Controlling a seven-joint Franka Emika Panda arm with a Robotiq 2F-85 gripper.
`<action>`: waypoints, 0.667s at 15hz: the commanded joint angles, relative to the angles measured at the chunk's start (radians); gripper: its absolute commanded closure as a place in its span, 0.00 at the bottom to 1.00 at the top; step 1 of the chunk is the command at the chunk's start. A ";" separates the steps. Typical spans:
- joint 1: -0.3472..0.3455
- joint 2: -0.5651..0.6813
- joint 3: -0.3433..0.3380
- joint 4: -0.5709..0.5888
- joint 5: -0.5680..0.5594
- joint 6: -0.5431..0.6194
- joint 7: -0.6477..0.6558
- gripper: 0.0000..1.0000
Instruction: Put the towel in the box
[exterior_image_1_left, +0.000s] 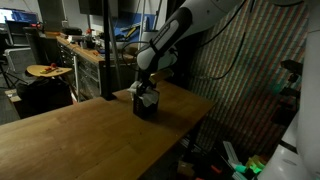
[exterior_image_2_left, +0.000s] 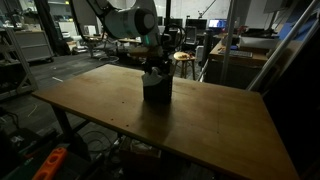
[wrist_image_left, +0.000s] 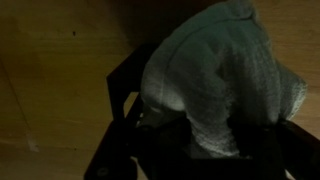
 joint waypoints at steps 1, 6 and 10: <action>-0.038 0.041 0.047 0.015 0.083 -0.010 -0.083 0.87; -0.083 0.057 0.069 0.049 0.168 -0.032 -0.171 0.87; -0.114 0.059 0.064 0.094 0.200 -0.064 -0.204 0.87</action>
